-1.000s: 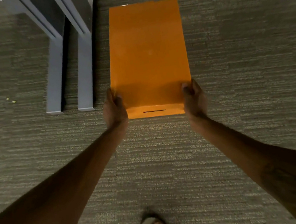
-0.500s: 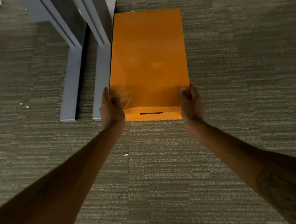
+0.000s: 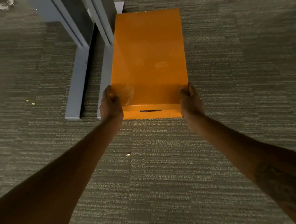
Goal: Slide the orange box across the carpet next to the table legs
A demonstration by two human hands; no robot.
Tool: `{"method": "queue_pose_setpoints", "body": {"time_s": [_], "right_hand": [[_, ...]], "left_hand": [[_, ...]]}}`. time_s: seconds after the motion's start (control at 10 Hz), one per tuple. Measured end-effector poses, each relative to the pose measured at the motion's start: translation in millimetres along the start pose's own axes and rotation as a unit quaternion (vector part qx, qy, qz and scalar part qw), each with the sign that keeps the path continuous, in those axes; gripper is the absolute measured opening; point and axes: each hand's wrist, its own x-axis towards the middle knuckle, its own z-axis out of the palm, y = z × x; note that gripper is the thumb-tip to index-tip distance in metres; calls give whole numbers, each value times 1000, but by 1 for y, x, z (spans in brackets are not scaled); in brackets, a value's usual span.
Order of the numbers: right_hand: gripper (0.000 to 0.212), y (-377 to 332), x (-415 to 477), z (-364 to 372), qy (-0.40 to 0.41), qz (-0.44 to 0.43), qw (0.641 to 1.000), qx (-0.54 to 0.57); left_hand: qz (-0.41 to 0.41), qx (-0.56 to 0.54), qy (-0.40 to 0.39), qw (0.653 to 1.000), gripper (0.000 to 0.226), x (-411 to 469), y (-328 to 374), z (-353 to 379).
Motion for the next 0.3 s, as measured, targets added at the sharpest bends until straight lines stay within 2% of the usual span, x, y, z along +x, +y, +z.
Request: {"method": "queue_pose_setpoints", "body": {"time_s": [0.1, 0.3], "right_hand": [[54, -7, -4, -13, -70, 36, 997, 2], [60, -10, -30, -34, -105, -59, 988, -99]], "left_hand": [[-4, 31, -3, 999, 54, -7, 7, -6], [89, 86, 12, 992, 60, -52, 18, 2]]}}
